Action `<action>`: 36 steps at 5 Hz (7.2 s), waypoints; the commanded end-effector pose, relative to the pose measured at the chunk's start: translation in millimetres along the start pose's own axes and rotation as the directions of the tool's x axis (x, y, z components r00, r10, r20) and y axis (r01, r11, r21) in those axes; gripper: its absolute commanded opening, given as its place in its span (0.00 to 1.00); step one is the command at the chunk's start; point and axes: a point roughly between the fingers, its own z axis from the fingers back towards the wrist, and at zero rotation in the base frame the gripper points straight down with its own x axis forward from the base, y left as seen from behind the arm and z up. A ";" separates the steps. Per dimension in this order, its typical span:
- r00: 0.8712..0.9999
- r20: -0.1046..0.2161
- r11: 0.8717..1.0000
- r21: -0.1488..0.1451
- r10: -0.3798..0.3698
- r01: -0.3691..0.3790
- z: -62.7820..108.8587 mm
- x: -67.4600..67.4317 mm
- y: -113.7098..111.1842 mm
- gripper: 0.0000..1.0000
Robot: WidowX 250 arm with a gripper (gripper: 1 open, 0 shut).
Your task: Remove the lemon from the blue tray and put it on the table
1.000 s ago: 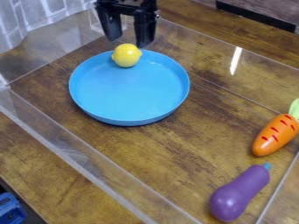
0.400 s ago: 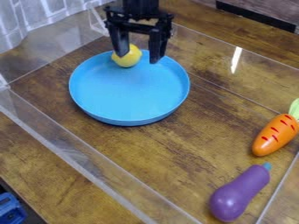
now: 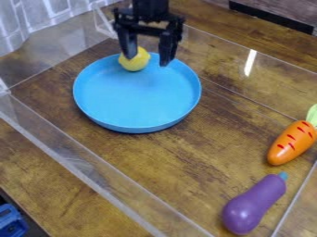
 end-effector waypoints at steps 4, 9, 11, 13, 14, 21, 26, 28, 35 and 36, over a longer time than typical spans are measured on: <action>0.997 0.041 0.998 0.007 -0.062 0.062 -16.4 11.3 21.5 1.00; 0.991 0.079 0.994 0.004 -0.112 0.112 -5.8 38.5 40.4 1.00; 0.982 0.068 0.984 0.009 -0.177 0.177 -11.4 39.4 42.6 1.00; 0.974 0.063 0.976 0.013 -0.220 0.219 -7.3 46.6 49.9 1.00; 0.974 0.065 0.976 0.014 -0.217 0.217 -2.3 51.5 53.9 1.00; 0.990 0.076 0.993 0.019 -0.121 0.120 -24.4 76.5 53.6 0.00; 0.994 0.072 0.996 0.014 -0.085 0.085 -37.6 72.0 46.1 0.00; 0.996 0.076 0.999 0.016 -0.045 0.044 -47.4 65.6 56.0 0.00; 0.986 0.097 0.991 0.000 0.133 -0.134 -24.1 50.6 52.8 0.00; 0.980 0.099 0.985 -0.001 0.171 -0.172 -26.9 51.4 46.9 0.00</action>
